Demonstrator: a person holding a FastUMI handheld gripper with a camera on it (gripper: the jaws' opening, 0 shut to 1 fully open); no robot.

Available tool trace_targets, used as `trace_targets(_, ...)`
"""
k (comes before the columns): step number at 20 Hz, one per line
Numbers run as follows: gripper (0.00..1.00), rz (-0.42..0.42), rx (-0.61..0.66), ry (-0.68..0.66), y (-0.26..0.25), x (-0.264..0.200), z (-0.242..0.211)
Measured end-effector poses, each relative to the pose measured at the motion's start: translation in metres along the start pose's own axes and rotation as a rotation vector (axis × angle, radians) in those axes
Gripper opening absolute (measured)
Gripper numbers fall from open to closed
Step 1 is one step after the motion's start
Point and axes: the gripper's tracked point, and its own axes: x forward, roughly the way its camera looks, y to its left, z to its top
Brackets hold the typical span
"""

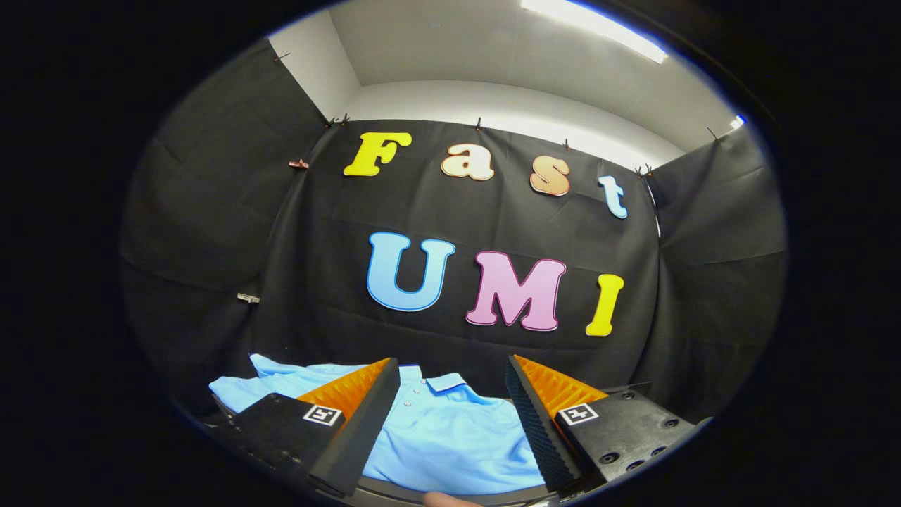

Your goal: Put the clothes into the washing machine and then close the washing machine lid.

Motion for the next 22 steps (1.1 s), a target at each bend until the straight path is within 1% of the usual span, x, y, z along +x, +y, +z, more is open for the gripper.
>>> trace_targets(6,0.95,-0.003,-0.002,0.000,-0.003,0.017,0.004)
trace_targets(11,0.95,-0.001,-0.007,0.026,0.000,0.031,-0.001)
trace_targets(17,0.95,0.004,-0.012,0.033,0.004,0.040,-0.003)
trace_targets(22,0.95,-0.012,-0.018,0.115,0.000,0.055,-0.027)
